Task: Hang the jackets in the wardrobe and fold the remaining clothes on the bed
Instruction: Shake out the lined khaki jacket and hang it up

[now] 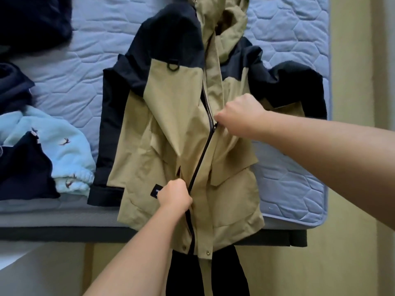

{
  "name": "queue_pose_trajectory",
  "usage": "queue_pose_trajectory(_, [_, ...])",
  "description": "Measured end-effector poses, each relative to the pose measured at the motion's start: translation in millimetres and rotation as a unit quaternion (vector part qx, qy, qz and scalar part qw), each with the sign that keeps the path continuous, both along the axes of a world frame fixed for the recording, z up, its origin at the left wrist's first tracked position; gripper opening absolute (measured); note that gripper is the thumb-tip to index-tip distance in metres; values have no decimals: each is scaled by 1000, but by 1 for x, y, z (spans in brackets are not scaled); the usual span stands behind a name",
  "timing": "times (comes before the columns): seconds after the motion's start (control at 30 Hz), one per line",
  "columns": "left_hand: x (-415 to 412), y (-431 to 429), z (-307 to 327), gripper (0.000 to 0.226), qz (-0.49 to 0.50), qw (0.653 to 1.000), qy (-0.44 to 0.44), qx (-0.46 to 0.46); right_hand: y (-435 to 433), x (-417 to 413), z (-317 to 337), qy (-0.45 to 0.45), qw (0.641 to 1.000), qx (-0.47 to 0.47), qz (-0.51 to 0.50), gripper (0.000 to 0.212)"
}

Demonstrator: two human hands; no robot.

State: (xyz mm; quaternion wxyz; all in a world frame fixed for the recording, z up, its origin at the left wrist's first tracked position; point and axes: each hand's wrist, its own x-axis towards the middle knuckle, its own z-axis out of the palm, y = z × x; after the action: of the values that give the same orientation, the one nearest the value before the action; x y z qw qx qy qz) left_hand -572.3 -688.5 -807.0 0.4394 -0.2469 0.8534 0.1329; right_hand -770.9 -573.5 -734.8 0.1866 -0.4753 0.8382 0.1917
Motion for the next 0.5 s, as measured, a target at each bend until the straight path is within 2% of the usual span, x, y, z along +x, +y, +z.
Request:
queue_pose_trajectory(0.07, [-1,-1,6,9,6,1000,-24,17,1,7,3,-20,1000,-7,-14,21])
queue_pose_trajectory(0.13, [-9,0,14,8,10,1000,10,20,4,9,4,-42,998,-21,-38,21])
queue_pose_trajectory(0.2, [-26,3,24,19,46,993,108,22,7,10,5,-72,993,-53,-71,21])
queue_pose_trajectory(0.27, [-52,7,36,26,114,964,234,43,7,13,4,-115,982,-95,-114,18])
queue_pose_trajectory(0.33, [-78,10,44,25,151,937,308,68,8,16,3,-172,955,-159,-180,21])
queue_pose_trajectory(0.4, [-94,11,46,11,157,931,316,98,9,18,3,-231,900,-226,-293,20])
queue_pose_trajectory(0.47, [-97,8,46,6,160,934,293,128,8,22,4,-280,809,-291,-428,7])
queue_pose_trajectory(0.5, [-96,6,46,8,166,935,280,141,6,25,4,-305,755,-310,-491,12])
